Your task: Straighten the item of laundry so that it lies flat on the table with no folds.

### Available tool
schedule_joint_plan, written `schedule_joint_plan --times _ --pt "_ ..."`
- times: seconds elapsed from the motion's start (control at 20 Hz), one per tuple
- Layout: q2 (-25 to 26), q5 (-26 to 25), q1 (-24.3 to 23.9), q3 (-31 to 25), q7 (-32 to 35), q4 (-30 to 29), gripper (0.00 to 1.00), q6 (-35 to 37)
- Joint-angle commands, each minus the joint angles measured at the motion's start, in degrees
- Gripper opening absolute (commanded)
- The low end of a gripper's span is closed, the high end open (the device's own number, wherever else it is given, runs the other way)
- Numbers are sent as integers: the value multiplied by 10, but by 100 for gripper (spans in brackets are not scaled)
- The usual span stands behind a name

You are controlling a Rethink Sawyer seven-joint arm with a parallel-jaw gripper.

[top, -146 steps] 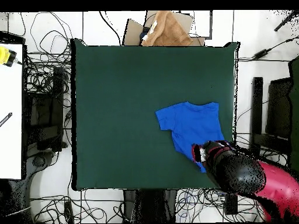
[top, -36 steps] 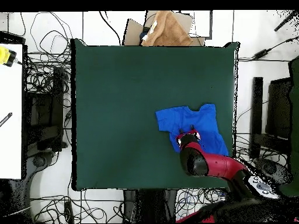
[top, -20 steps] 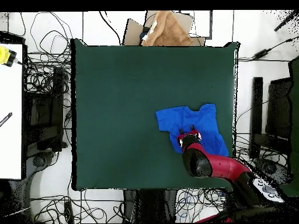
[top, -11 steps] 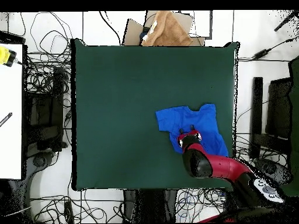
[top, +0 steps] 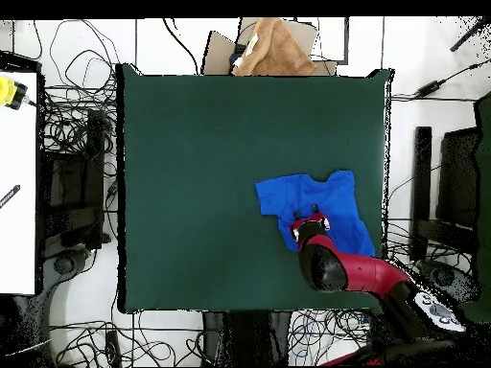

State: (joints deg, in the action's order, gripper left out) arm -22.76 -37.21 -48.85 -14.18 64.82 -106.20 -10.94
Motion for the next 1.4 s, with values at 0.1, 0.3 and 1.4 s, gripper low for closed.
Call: schedule_joint_plan --times 0.1,0.3,1.4 --pt "59 -5 54 -33 83 26 100 44" --pt "76 -10 49 -33 81 35 100 41" --pt "124 -27 26 -56 70 52 100 53"
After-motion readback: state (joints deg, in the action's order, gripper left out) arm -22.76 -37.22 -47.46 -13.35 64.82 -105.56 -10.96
